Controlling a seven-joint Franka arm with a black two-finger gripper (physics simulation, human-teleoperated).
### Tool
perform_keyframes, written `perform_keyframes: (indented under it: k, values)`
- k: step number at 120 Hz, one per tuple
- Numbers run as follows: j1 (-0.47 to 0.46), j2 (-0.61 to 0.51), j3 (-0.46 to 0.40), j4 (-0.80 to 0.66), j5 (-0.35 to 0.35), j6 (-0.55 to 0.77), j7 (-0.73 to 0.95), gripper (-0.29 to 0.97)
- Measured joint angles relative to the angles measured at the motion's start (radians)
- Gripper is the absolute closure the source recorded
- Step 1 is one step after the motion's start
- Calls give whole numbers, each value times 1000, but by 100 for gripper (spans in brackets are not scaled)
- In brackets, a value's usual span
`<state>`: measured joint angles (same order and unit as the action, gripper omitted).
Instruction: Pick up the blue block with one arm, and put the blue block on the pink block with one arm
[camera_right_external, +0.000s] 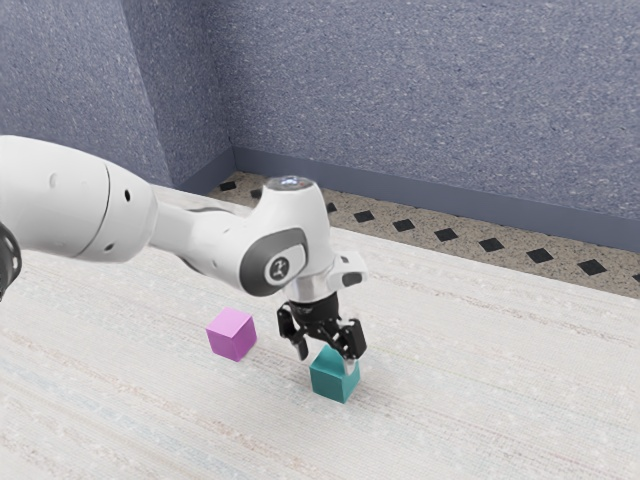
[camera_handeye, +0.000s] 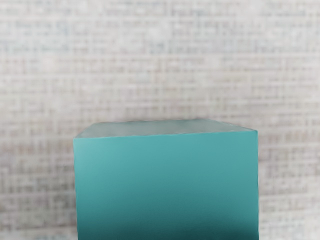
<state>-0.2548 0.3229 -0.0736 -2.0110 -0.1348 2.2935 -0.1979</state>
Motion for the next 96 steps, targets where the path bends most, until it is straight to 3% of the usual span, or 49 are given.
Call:
perform_keyframes:
  k: [96]
  values:
    - [1,77,-2,14,-21,56,111,0]
